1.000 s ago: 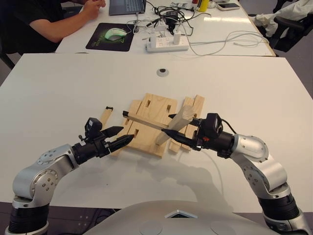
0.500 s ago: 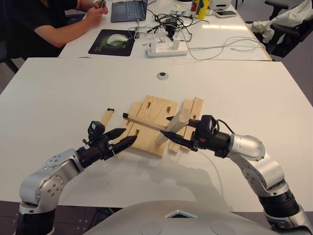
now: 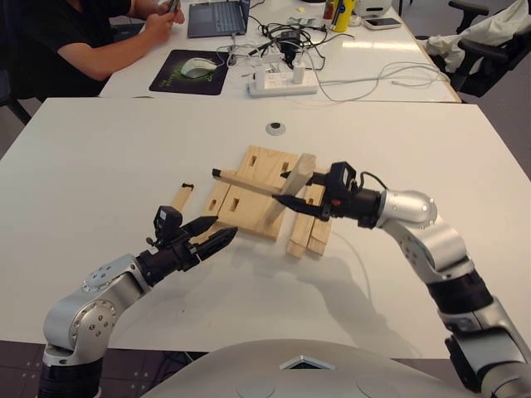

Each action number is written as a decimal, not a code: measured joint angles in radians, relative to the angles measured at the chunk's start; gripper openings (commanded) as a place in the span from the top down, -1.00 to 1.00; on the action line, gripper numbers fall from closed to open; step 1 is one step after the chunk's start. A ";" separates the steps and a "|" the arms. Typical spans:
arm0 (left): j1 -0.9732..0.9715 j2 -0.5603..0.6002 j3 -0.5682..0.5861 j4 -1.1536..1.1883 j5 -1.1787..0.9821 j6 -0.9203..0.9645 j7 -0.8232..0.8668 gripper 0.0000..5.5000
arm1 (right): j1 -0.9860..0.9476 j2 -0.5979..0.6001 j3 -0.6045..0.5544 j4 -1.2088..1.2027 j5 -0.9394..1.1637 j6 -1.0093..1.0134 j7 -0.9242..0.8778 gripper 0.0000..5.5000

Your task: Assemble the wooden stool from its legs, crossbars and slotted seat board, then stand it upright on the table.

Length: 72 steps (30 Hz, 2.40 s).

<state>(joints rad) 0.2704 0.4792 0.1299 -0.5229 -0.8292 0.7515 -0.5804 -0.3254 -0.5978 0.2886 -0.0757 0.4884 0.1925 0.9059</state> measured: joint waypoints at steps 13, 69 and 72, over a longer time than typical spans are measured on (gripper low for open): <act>-0.101 -0.030 -0.044 0.056 0.038 -0.026 0.010 -0.35 | -0.400 -0.026 0.065 0.542 -0.071 -0.029 0.441 0.26; -0.058 -0.086 -0.030 0.050 0.108 -0.079 0.064 -0.35 | 0.193 0.023 -0.324 -0.098 -0.107 0.854 -0.274 0.13; -0.056 -0.086 -0.030 0.046 0.100 -0.075 0.066 -0.35 | 0.195 0.041 -0.352 -0.111 -0.080 0.903 -0.298 0.13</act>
<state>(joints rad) 0.2144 0.3931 0.0996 -0.4772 -0.7289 0.6761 -0.5147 -0.1307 -0.5565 -0.0635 -0.1864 0.4080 1.0950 0.6079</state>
